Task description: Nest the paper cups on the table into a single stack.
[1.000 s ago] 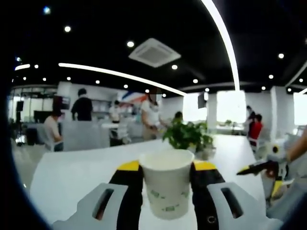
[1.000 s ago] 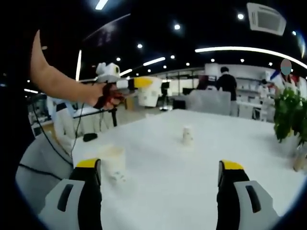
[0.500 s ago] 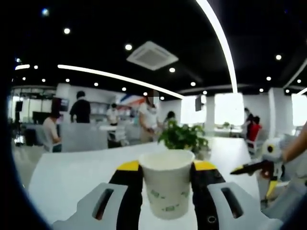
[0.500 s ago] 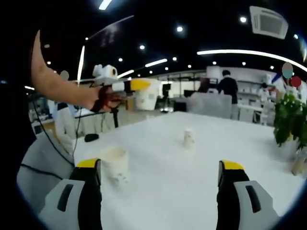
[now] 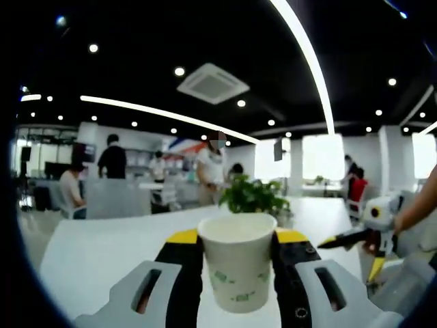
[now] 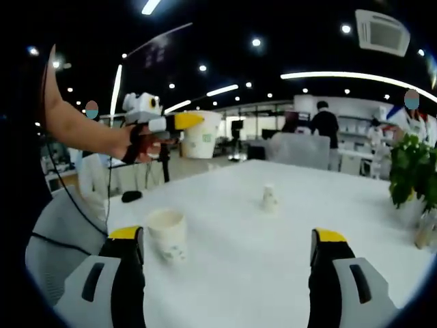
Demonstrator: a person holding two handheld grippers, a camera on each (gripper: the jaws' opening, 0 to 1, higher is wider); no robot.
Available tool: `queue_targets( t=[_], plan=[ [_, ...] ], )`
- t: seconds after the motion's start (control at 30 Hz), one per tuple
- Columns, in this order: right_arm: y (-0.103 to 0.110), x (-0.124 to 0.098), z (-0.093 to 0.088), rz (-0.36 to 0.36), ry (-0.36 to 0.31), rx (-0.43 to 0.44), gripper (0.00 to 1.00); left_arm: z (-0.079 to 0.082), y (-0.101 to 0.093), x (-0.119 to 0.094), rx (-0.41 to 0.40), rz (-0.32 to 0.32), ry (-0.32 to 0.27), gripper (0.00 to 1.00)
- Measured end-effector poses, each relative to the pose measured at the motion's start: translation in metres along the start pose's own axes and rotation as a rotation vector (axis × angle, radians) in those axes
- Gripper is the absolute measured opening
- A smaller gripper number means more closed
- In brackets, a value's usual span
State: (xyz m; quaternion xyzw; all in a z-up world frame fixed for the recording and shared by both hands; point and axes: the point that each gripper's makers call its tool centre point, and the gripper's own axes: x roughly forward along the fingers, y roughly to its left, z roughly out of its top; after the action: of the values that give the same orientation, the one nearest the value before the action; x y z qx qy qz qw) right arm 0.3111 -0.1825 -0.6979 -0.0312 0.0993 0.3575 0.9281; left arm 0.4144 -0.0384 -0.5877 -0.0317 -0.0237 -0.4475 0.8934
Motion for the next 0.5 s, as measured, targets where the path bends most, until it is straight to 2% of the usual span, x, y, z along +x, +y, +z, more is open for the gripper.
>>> queue_targets(
  t=[0.2, 0.5],
  plan=[
    [0.002, -0.001, 0.0, -0.001, -0.005, 0.002, 1.0, -0.005, -0.013, -0.01, 0.004, -0.013, 0.005, 0.37],
    [0.004, -0.003, -0.002, 0.002, -0.003, 0.0, 1.0, 0.001, -0.02, -0.02, -0.023, 0.005, -0.034, 0.37]
  ],
)
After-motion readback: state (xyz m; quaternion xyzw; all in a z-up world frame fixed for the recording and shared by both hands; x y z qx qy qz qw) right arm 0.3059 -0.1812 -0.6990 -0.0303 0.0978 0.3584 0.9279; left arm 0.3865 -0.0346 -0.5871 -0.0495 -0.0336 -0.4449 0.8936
